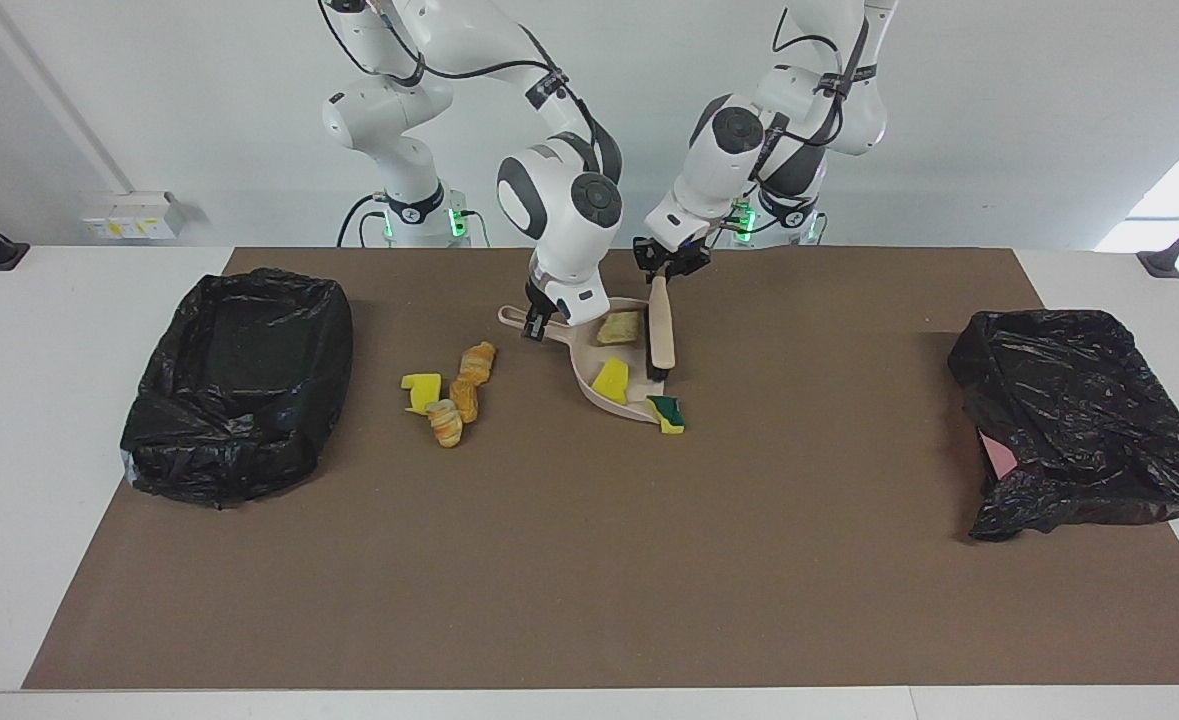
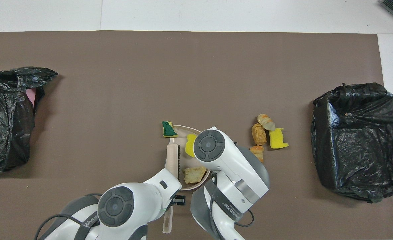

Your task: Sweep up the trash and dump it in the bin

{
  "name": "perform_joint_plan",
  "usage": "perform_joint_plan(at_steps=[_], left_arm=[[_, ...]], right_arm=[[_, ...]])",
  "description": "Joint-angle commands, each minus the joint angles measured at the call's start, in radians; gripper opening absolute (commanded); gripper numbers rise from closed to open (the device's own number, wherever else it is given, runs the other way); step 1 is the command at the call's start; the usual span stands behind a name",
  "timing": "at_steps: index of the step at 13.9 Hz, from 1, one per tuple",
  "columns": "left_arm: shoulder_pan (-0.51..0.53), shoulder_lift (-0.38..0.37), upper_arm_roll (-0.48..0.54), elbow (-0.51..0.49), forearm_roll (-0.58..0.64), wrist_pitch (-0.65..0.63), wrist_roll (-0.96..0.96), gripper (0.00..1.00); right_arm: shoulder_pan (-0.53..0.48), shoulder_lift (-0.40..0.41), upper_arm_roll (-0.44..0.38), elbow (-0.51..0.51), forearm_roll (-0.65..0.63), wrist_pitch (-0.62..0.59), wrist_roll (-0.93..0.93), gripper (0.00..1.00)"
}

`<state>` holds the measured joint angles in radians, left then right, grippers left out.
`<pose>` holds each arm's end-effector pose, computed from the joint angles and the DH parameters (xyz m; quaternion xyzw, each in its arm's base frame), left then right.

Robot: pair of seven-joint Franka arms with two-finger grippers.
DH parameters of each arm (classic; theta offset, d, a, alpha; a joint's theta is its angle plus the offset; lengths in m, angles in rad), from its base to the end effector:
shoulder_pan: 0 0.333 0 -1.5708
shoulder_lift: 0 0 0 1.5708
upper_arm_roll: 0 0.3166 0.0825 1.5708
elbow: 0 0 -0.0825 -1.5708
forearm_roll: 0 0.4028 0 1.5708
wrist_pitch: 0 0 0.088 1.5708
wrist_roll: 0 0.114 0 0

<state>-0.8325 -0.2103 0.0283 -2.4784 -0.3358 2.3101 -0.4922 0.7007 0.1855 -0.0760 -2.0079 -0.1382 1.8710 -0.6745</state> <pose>0.3200 -0.3443 0.3553 0.9905 -0.0447 -0.0615 0.1149 0.4627 0.3203 0.3262 0.7655 0.6194 -0.1617 0.0648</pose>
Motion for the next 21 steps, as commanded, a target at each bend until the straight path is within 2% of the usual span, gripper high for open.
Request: perform_joint_plan(at_steps=[1, 2, 5, 7, 10, 14, 16, 17, 21], left_arm=[[-0.002, 0.049, 0.019, 0.065, -0.006, 0.0, 0.021, 0.0], [0.013, 0.057, 0.022, 0.07, 0.001, 0.0, 0.049, 0.0], [0.146, 0.094, 0.024, 0.101, 0.036, -0.006, 0.22, 0.0], [0.22, 0.129, 0.022, 0.157, 0.14, -0.056, 0.333, 0.0], [0.311, 0.179, 0.024, 0.231, 0.193, -0.093, 0.51, 0.0], [0.401, 0.293, 0.022, 0.358, 0.282, -0.095, 0.648, 0.0], [0.412, 0.363, 0.024, 0.406, 0.287, -0.089, 0.662, 0.0], [0.411, 0.376, 0.022, 0.408, 0.287, -0.083, 0.664, 0.0], [0.33, 0.342, 0.015, 0.375, 0.285, -0.181, 0.684, 0.0]], right_arm=[[-0.01, -0.001, 0.005, -0.003, 0.002, -0.01, -0.014, 0.0], [-0.009, -0.001, 0.007, -0.006, 0.002, -0.01, -0.004, 0.0], [0.002, -0.006, 0.007, -0.006, 0.002, -0.018, 0.071, 0.0], [0.006, -0.009, 0.01, 0.004, 0.003, -0.053, 0.212, 0.0], [0.048, -0.012, 0.012, 0.015, 0.003, -0.079, 0.402, 0.0], [0.071, -0.018, 0.012, 0.011, -0.001, -0.062, 0.424, 0.0], [0.06, -0.014, 0.012, 0.009, -0.027, -0.037, 0.415, 0.0], [0.056, -0.011, 0.012, 0.008, -0.031, -0.009, 0.394, 0.0], [0.049, 0.003, 0.012, 0.011, -0.05, 0.004, 0.383, 0.0]])
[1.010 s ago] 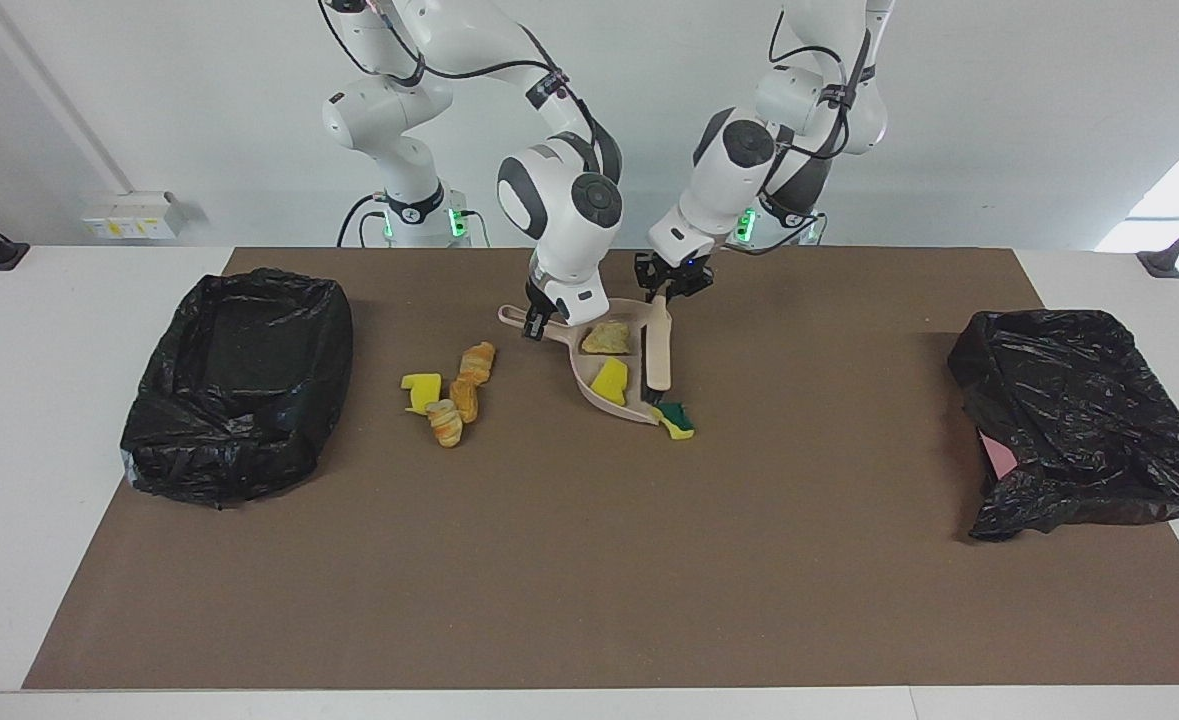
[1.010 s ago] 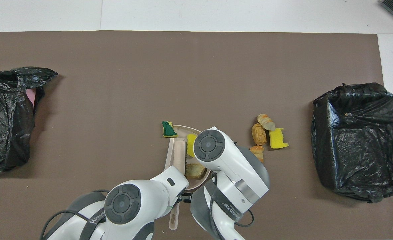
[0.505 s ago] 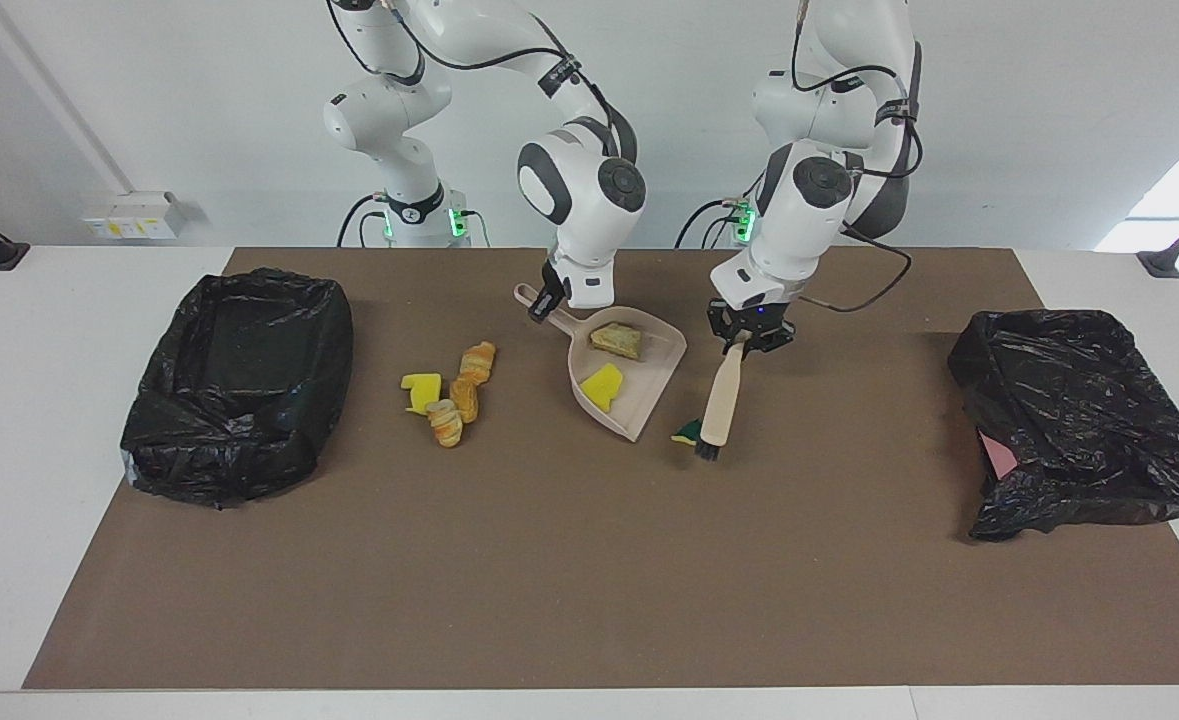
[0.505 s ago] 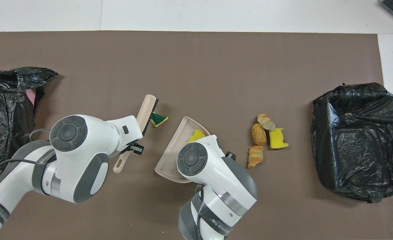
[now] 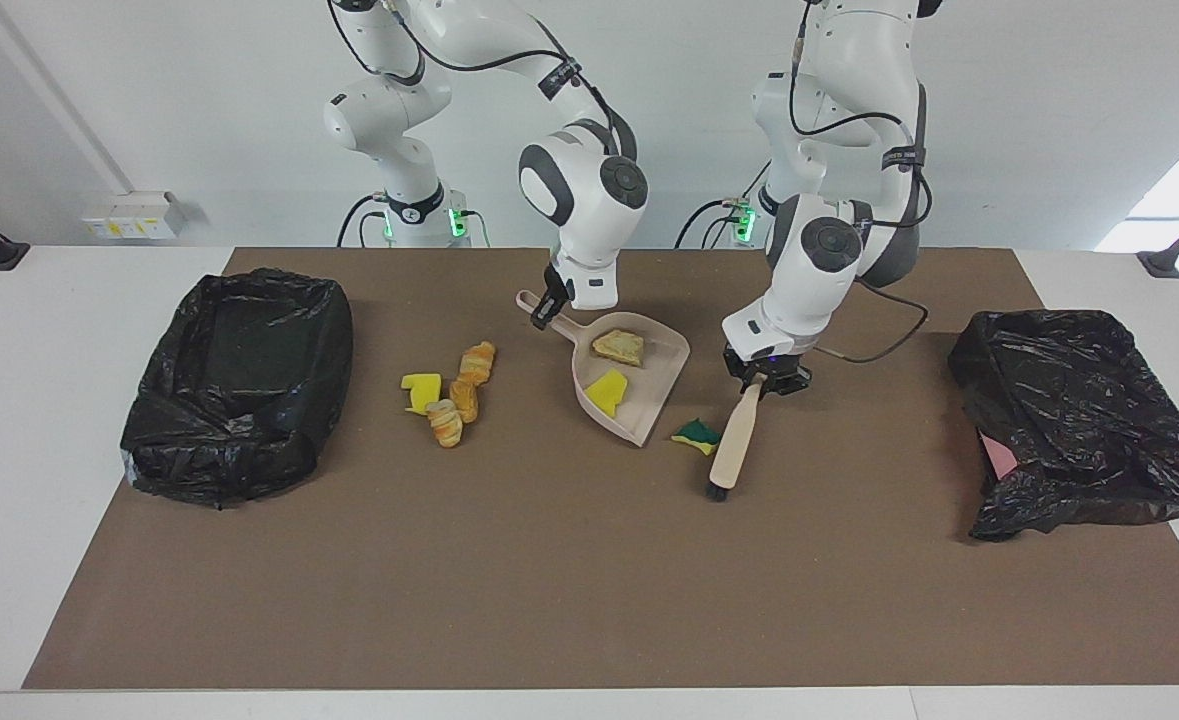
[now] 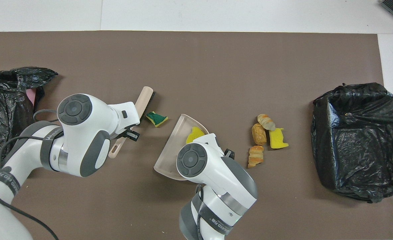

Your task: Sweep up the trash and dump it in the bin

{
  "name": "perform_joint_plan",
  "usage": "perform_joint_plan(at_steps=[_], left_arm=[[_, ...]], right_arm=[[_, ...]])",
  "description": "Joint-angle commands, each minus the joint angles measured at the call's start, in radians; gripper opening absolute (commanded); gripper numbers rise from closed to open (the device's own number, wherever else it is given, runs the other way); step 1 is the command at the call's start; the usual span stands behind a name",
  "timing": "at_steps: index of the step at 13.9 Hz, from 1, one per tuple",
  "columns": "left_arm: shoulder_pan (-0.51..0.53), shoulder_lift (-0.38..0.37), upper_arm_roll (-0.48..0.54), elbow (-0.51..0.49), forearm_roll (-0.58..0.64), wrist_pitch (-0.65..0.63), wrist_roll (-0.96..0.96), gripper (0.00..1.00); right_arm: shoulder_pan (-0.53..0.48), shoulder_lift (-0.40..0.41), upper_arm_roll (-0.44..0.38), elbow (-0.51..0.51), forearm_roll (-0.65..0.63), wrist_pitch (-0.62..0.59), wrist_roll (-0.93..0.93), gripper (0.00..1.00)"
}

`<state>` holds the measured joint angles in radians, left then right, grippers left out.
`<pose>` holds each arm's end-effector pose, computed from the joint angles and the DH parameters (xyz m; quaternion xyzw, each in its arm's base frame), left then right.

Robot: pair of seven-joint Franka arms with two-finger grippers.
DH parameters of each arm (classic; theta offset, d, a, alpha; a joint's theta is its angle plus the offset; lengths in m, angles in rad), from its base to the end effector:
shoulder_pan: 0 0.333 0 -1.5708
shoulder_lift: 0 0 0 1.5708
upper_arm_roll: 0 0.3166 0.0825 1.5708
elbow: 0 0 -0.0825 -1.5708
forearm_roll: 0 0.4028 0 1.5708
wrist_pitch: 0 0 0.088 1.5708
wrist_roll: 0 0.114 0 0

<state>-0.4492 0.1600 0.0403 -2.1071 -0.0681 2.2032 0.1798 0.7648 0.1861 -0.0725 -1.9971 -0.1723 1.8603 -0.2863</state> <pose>0.5259 -0.2311 0.3181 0.9621 -0.2699 -0.0343 0.0198 0.4435 0.3499 0.3303 0.8501 0.4946 -0.1399 0.1147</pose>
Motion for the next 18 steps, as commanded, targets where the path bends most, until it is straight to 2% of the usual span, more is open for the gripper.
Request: perform_joint_plan(at_steps=[1, 5, 7, 9, 14, 18], left_arm=[[-0.095, -0.036, 0.003, 0.001, 0.016, -0.1, 0.023, 0.0], [-0.218, -0.103, 0.003, -0.047, -0.088, -0.125, -0.061, 0.0], [-0.218, -0.12, 0.003, -0.044, -0.096, -0.14, -0.12, 0.0], [-0.186, -0.12, 0.009, -0.044, -0.096, -0.138, -0.129, 0.0], [-0.028, -0.126, 0.012, -0.051, -0.096, -0.146, -0.181, 0.0], [-0.042, -0.174, 0.012, -0.109, -0.094, -0.151, -0.295, 0.0]], right_arm=[[-0.013, 0.003, 0.008, 0.0, -0.016, 0.013, -0.002, 0.0], [-0.013, 0.003, 0.008, -0.002, -0.016, 0.01, -0.001, 0.0], [-0.013, 0.001, 0.008, -0.002, -0.016, 0.007, -0.001, 0.0], [-0.013, 0.001, 0.008, -0.002, -0.016, 0.007, -0.001, 0.0], [-0.015, -0.005, 0.008, 0.004, -0.013, 0.005, 0.001, 0.0], [-0.122, -0.143, 0.002, 0.006, -0.006, -0.048, -0.081, 0.0]])
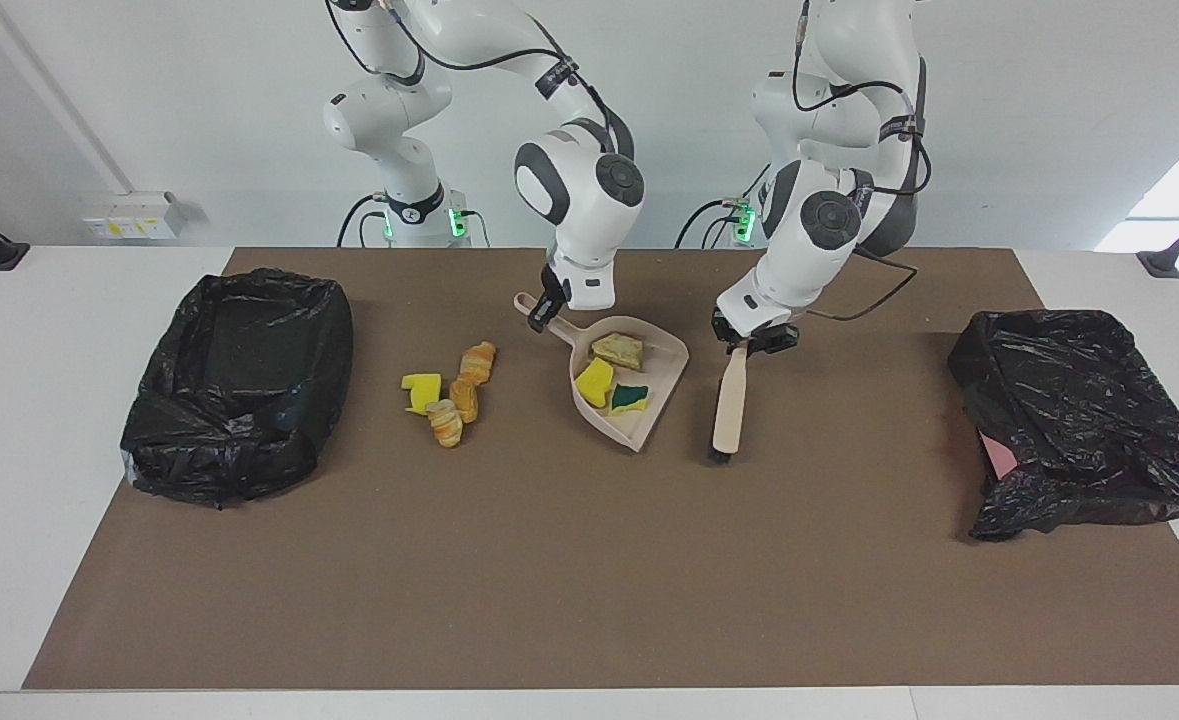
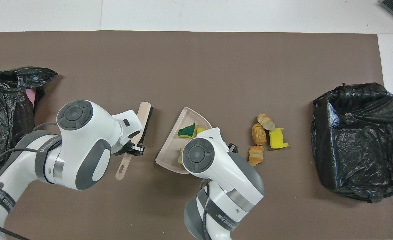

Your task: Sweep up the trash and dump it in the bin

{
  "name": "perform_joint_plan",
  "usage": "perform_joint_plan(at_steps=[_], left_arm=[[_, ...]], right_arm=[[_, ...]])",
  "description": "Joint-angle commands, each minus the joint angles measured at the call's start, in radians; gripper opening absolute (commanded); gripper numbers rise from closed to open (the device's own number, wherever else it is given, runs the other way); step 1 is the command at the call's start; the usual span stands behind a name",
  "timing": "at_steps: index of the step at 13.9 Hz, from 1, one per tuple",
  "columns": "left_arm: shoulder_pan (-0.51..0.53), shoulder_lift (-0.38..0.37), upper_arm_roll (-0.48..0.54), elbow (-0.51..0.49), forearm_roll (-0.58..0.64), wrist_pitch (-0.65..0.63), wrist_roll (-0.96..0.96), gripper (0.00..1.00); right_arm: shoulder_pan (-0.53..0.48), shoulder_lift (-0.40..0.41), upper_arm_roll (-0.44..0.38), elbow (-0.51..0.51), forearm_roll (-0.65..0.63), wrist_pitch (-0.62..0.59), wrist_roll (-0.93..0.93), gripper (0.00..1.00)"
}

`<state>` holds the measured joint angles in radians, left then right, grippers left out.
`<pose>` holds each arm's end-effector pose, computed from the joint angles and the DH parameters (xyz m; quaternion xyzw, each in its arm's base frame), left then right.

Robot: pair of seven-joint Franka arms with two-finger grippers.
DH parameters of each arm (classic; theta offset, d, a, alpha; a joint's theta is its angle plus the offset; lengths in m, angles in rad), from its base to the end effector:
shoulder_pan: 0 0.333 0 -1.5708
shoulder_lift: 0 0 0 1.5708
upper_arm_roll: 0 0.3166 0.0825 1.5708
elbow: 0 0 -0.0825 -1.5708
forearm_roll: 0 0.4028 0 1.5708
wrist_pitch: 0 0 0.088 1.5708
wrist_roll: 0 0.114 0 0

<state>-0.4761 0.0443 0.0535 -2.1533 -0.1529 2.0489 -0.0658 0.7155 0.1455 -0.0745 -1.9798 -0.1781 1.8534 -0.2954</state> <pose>0.4901 -0.2306 0.3510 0.9857 -0.1370 -0.0872 0.0440 0.4640 0.3284 0.3604 0.8641 0.4771 -0.1181 0.1086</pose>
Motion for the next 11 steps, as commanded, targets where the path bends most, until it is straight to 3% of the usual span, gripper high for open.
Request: perform_joint_plan(at_steps=[1, 5, 8, 11], left_arm=[[-0.016, -0.076, -0.001, -0.098, -0.008, 0.026, -0.071, 0.0], [-0.088, -0.139, -0.007, -0.197, -0.008, 0.097, -0.233, 0.0], [-0.225, -0.194, -0.011, -0.275, -0.008, 0.183, -0.432, 0.0], [-0.34, -0.228, -0.014, -0.298, -0.008, 0.211, -0.604, 0.0]], right_arm=[[-0.12, -0.144, 0.002, -0.008, 0.0, -0.075, -0.123, 0.0], [-0.347, -0.27, -0.004, 0.03, -0.003, -0.183, -0.429, 0.0], [-0.572, -0.284, -0.005, 0.087, -0.024, -0.218, -0.706, 0.0], [-0.756, -0.281, -0.005, 0.082, -0.125, -0.175, -0.893, 0.0]])
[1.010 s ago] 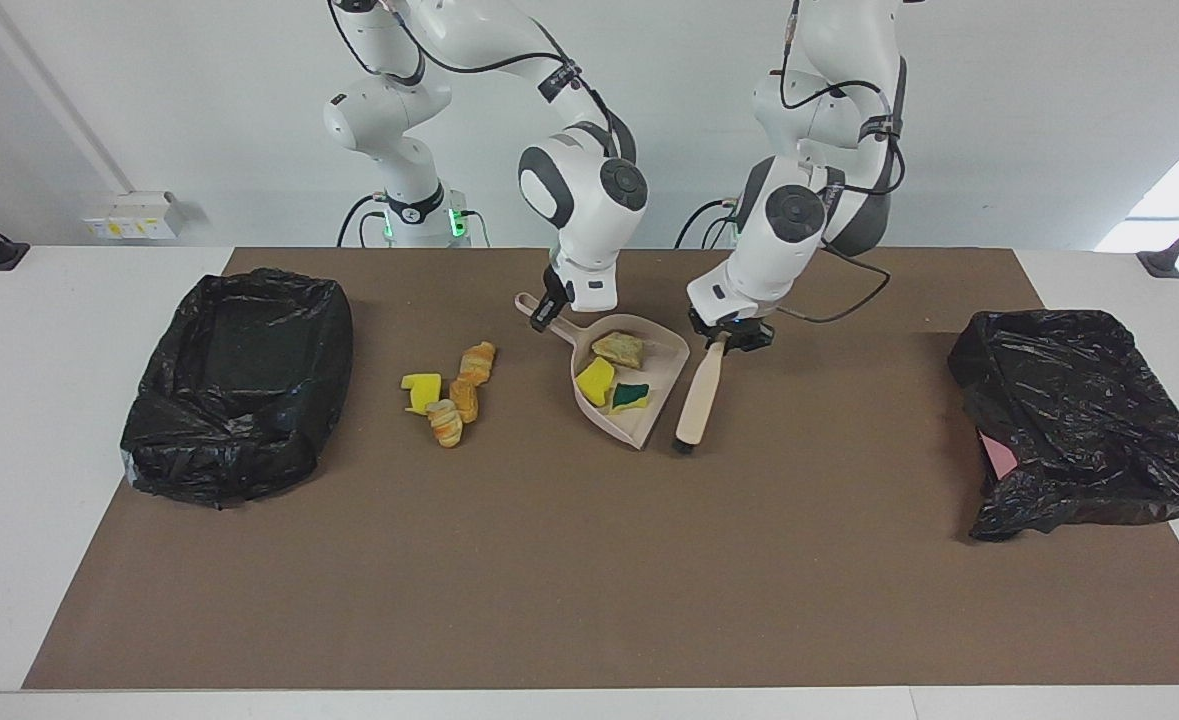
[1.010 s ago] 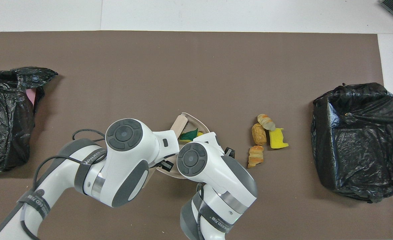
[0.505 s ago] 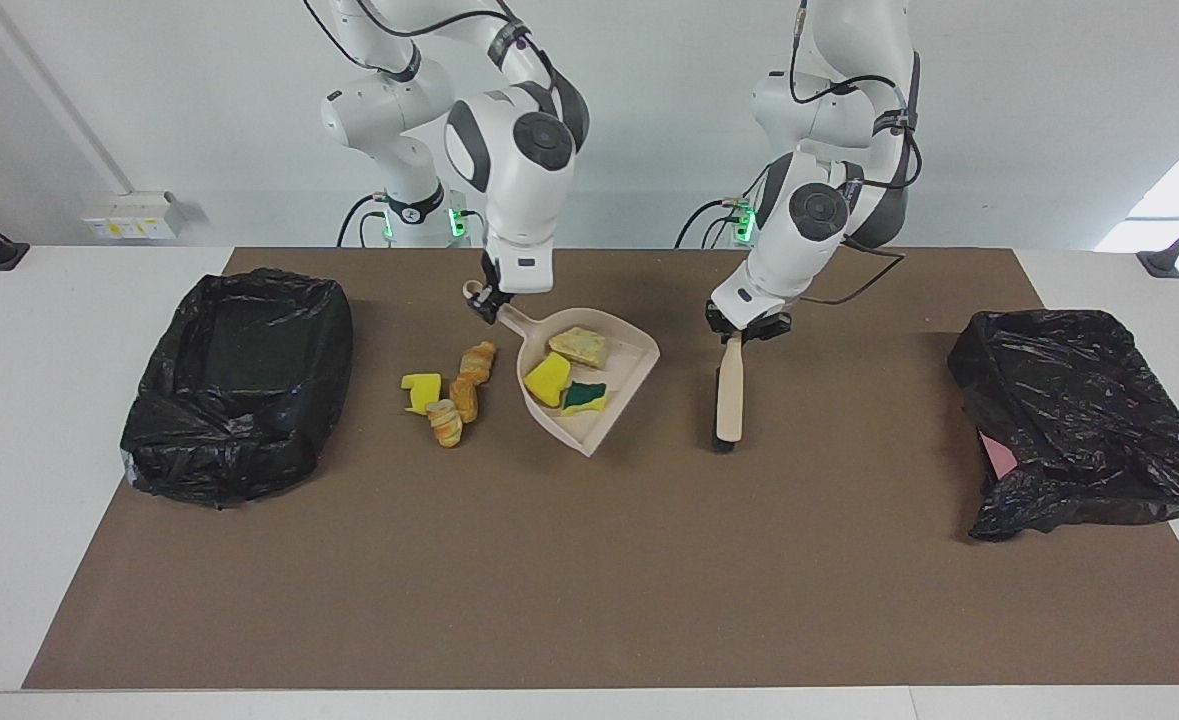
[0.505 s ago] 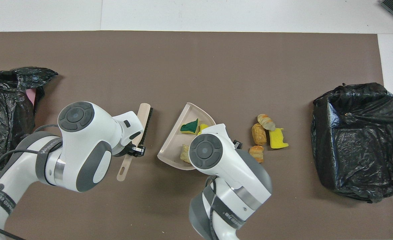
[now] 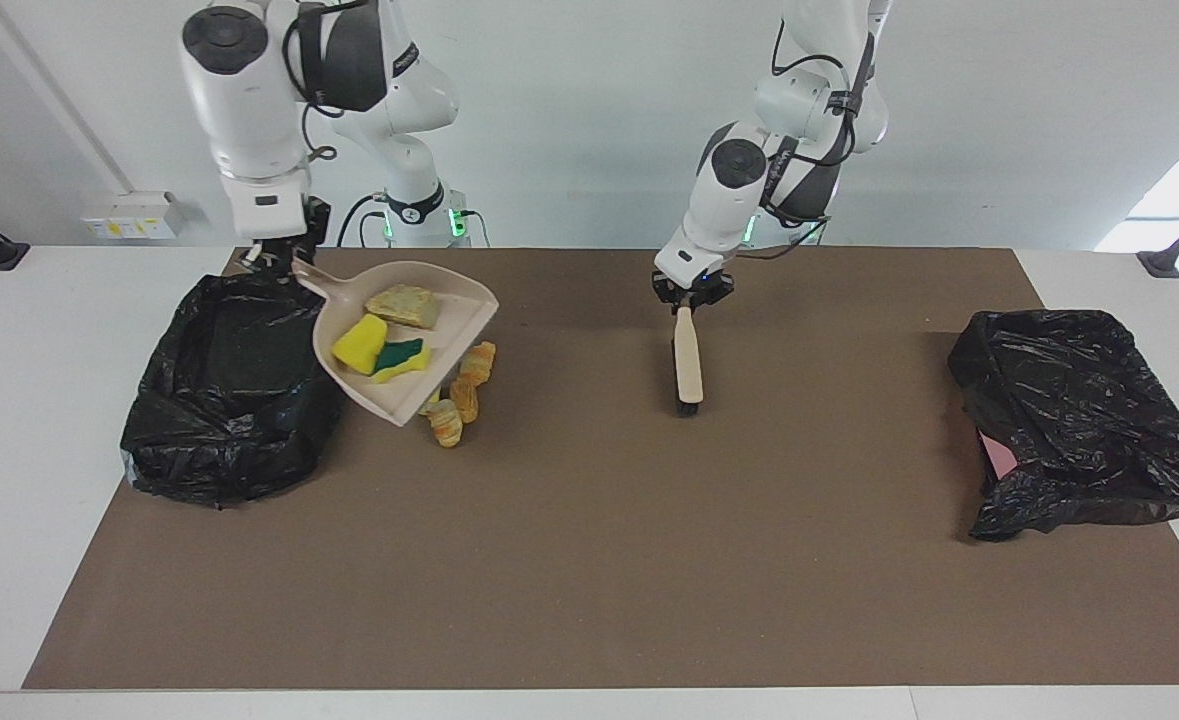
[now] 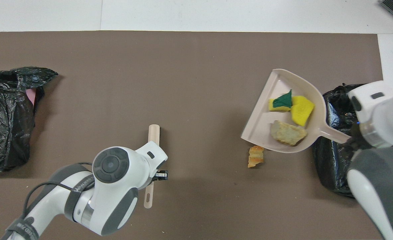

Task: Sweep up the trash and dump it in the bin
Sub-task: 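Carry the dustpan to the far black bag and tip it with the right gripper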

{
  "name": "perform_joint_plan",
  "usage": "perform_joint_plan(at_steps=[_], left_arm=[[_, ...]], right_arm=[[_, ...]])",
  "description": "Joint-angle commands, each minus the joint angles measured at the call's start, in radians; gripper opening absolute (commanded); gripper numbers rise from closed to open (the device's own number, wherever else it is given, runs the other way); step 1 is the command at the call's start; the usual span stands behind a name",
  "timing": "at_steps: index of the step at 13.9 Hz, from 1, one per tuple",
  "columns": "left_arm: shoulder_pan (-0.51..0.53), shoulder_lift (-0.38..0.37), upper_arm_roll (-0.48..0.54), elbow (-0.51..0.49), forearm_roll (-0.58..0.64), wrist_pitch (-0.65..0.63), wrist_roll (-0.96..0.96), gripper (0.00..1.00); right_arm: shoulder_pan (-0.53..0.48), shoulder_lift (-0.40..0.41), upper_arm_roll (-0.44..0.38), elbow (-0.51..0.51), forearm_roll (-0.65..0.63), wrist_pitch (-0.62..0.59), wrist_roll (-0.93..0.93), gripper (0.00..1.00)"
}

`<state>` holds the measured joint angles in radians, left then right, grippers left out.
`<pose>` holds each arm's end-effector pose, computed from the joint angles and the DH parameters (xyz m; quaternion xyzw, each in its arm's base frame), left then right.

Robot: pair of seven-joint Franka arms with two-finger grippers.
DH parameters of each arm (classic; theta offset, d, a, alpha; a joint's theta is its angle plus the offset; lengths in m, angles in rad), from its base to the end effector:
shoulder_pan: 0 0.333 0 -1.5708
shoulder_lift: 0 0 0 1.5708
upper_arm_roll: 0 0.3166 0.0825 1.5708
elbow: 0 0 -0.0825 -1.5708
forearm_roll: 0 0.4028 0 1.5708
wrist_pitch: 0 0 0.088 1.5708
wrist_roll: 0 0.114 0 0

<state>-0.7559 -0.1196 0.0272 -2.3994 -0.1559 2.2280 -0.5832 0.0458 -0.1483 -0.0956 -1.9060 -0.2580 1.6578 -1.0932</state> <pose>0.3586 -0.3278 0.3395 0.9975 -0.0235 -0.0584 0.0333 0.5208 -0.0555 0.5450 0.8502 0.5100 -0.1069 0.0745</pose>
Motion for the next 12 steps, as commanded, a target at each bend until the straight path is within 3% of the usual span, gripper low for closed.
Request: perform_joint_plan(at_steps=[1, 4, 7, 10, 12], left_arm=[[-0.098, -0.067, 0.011, -0.053, -0.004, 0.033, -0.13, 0.0], [-0.192, -0.068, 0.002, -0.099, 0.003, 0.111, -0.253, 0.0], [-0.211, -0.068, -0.019, -0.182, 0.003, 0.238, -0.264, 0.0], [-0.211, -0.066, -0.042, -0.191, 0.003, 0.263, -0.329, 0.0], [-0.211, -0.068, -0.065, -0.191, 0.003, 0.263, -0.38, 0.0]], right_arm=[[-0.156, 0.012, 0.016, 0.001, -0.061, 0.057, -0.179, 0.0], [-0.337, 0.015, 0.016, -0.02, -0.151, 0.163, -0.413, 0.0], [-0.342, 0.003, 0.017, -0.048, -0.338, 0.175, -0.436, 0.0], [-0.331, 0.003, 0.027, -0.051, -0.438, 0.187, -0.436, 0.0], [-0.255, 0.001, 0.03, -0.099, -0.568, 0.198, -0.4, 0.0]])
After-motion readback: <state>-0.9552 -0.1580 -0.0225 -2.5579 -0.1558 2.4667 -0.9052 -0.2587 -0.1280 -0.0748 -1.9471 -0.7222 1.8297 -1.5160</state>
